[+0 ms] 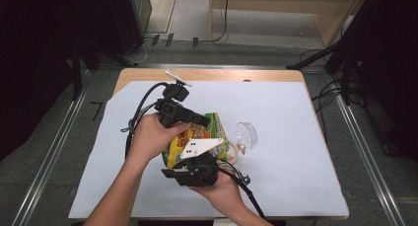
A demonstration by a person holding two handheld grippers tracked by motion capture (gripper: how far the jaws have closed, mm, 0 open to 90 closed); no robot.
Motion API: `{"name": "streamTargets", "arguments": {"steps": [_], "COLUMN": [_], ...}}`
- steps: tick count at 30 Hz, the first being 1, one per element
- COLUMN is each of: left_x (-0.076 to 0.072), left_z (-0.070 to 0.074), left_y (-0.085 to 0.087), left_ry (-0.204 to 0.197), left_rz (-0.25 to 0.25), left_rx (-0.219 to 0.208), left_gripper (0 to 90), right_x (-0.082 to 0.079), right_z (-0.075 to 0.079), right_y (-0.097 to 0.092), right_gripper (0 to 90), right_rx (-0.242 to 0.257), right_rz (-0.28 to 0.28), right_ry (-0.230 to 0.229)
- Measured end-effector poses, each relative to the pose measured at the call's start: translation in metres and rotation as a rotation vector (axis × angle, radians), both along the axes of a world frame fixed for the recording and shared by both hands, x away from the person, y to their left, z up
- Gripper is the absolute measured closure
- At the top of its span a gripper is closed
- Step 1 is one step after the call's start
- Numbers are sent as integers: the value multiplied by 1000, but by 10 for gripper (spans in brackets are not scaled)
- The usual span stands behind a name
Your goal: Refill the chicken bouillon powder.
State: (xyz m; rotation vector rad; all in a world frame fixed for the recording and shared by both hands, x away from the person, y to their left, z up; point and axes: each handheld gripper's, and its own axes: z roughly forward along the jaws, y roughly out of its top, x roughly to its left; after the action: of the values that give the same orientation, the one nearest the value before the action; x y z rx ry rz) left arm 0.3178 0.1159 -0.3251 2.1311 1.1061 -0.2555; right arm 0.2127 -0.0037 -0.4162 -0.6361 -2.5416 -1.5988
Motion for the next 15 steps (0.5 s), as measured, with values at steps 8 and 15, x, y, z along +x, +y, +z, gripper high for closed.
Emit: {"name": "streamTargets", "arguments": {"steps": [8, 15], "left_x": [0, -2], "left_z": [0, 0], "left_y": [0, 0], "left_ry": [0, 4], "left_rz": [-2, 2], "left_rx": [4, 4], "left_gripper": [711, 710], "right_x": [-1, -2], "right_z": [0, 0], "right_y": [0, 0], "right_gripper": [728, 728], "right_rx": [-3, -3], "right_rz": [-2, -1], "right_ry": [-4, -3]}}
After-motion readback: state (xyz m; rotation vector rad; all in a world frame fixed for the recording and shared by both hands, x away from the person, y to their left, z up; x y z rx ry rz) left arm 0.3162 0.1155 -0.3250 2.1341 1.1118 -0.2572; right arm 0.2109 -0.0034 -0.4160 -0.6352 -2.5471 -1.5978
